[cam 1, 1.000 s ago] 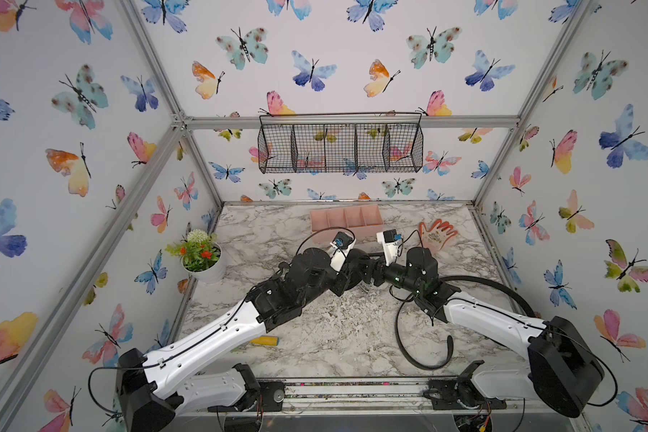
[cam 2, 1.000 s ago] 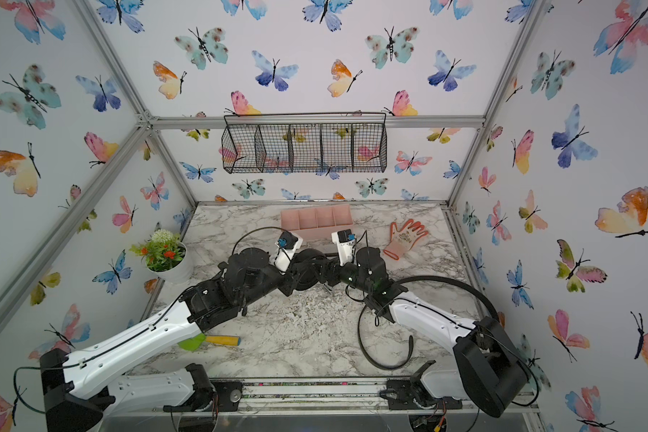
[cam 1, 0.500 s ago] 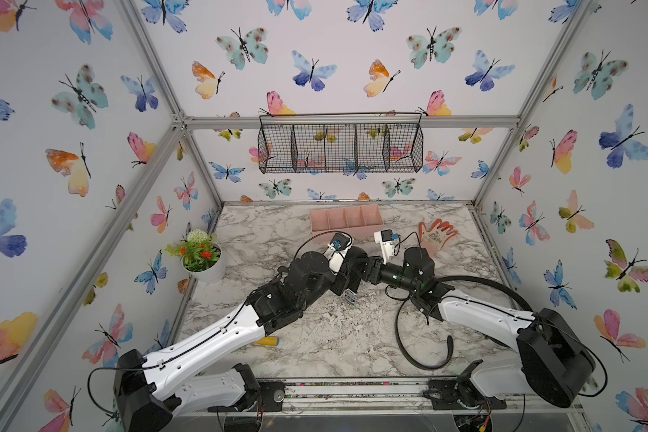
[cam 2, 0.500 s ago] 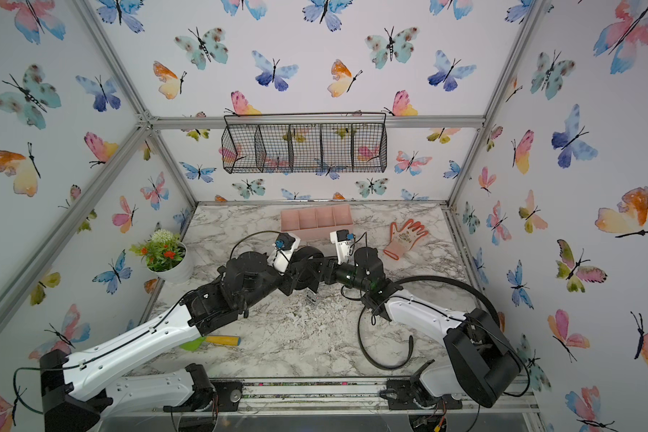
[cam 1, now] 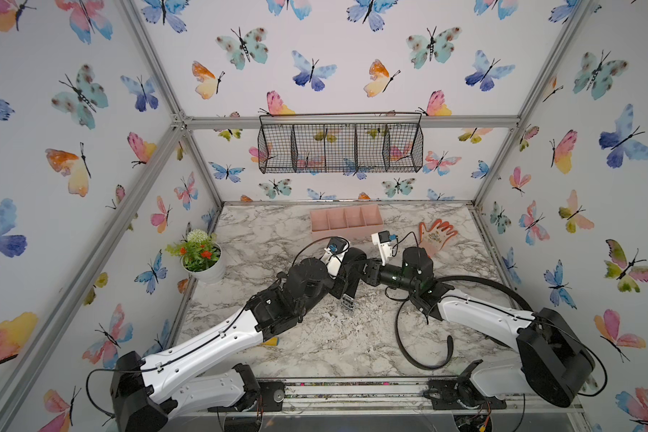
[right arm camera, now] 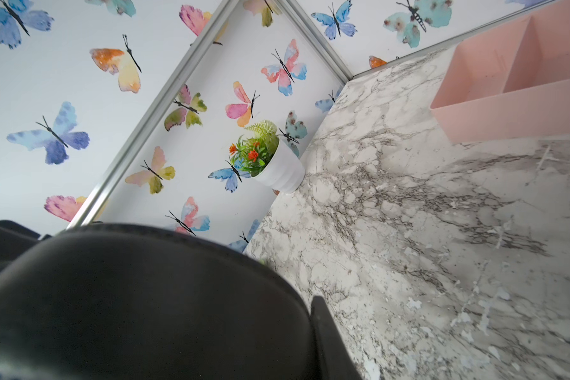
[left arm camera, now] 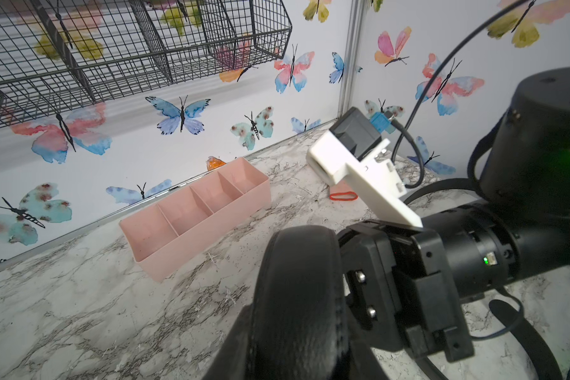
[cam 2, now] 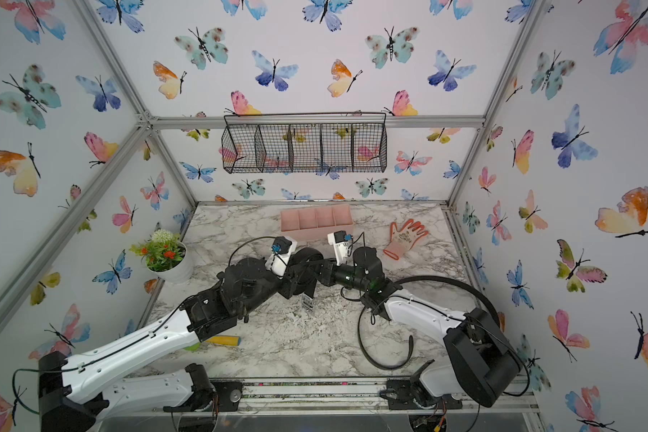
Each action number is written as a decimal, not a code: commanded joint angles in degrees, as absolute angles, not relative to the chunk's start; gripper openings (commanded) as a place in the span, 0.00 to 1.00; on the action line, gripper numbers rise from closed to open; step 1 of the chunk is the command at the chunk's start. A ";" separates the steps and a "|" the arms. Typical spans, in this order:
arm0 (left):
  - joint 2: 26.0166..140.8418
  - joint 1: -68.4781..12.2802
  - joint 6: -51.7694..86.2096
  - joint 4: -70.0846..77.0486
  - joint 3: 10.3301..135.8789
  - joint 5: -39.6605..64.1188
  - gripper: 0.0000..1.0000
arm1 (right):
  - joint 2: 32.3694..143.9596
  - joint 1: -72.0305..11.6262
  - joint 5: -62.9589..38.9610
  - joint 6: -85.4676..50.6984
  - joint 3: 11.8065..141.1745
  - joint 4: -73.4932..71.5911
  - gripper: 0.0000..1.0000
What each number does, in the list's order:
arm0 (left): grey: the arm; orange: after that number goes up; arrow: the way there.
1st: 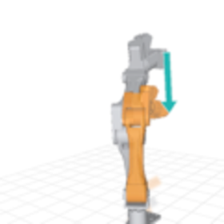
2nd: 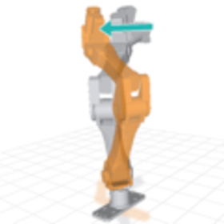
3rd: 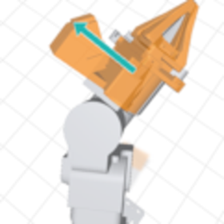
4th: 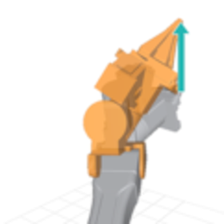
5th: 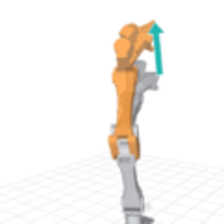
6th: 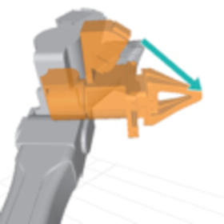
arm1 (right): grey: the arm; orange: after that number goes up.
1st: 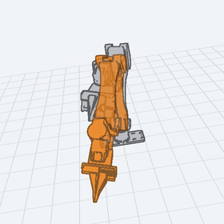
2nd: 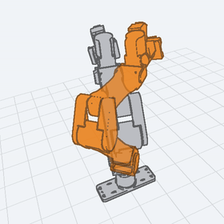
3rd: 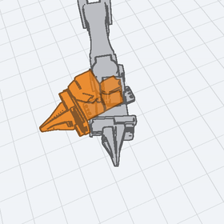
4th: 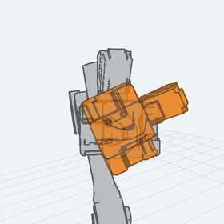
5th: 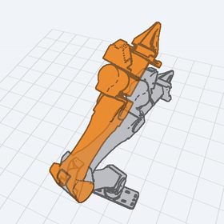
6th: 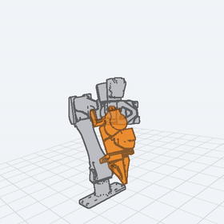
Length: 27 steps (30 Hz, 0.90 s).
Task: Place the belts into the storage roll
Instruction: Roll the belt.
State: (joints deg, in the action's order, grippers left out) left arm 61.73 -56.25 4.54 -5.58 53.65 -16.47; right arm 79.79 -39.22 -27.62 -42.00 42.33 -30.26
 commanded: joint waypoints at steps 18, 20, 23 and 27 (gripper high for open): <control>66.09 -47.64 7.56 -24.96 63.95 1.67 0.98 | 76.47 -39.02 -13.46 -2.69 55.25 -0.16 0.04; 68.06 -47.37 6.77 -26.53 65.41 2.97 0.98 | 76.55 -39.31 -12.94 1.02 55.91 1.53 0.04; 70.77 -47.14 6.17 -27.44 67.65 5.90 0.98 | 76.82 -39.59 -10.97 5.36 57.06 4.28 0.04; 75.19 -47.07 5.41 -29.52 70.71 7.88 0.98 | 76.21 -39.73 -9.70 9.11 57.21 5.90 0.04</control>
